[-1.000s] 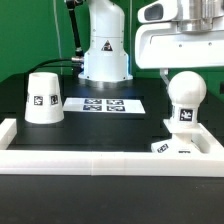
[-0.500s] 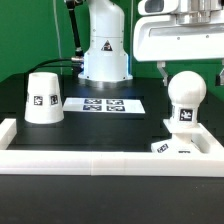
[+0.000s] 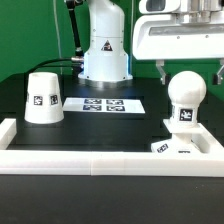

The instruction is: Assemble lamp

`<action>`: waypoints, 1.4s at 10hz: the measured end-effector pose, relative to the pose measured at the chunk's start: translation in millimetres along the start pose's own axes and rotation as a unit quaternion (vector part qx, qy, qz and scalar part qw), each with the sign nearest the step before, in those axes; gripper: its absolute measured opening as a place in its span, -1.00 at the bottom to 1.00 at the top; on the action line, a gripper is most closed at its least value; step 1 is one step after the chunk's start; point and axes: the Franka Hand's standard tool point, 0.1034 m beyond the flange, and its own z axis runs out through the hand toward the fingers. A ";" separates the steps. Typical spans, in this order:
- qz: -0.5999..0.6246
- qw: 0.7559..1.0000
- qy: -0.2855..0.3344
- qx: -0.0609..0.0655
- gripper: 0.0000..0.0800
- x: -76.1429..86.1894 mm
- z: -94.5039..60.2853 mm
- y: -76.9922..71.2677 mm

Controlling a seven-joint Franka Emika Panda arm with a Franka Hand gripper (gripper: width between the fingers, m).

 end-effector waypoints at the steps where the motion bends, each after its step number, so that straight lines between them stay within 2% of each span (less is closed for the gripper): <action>1: -0.011 1.000 0.009 -0.001 0.75 -17.5 -1.1 14.4; 2: -0.035 0.999 0.011 0.001 0.75 -29.3 -2.0 34.2; 3: -0.040 0.999 0.013 0.004 0.75 -33.9 -2.6 56.9; 4: -0.033 0.999 0.011 0.008 0.75 -31.5 -3.7 73.0; 6: -0.033 0.999 0.011 0.007 0.75 -30.8 -3.1 75.2; 9: -0.041 0.999 0.013 0.004 0.75 -24.6 -4.3 98.5; 11: -0.052 0.999 0.011 -0.001 0.75 -26.6 -8.9 144.1; 14: -0.065 0.998 0.011 -0.007 0.75 -33.5 -12.9 204.5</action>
Offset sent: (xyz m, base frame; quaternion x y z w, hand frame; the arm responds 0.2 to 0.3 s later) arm -0.0270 -0.0714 0.0017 0.0350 -0.0088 -0.0120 0.9993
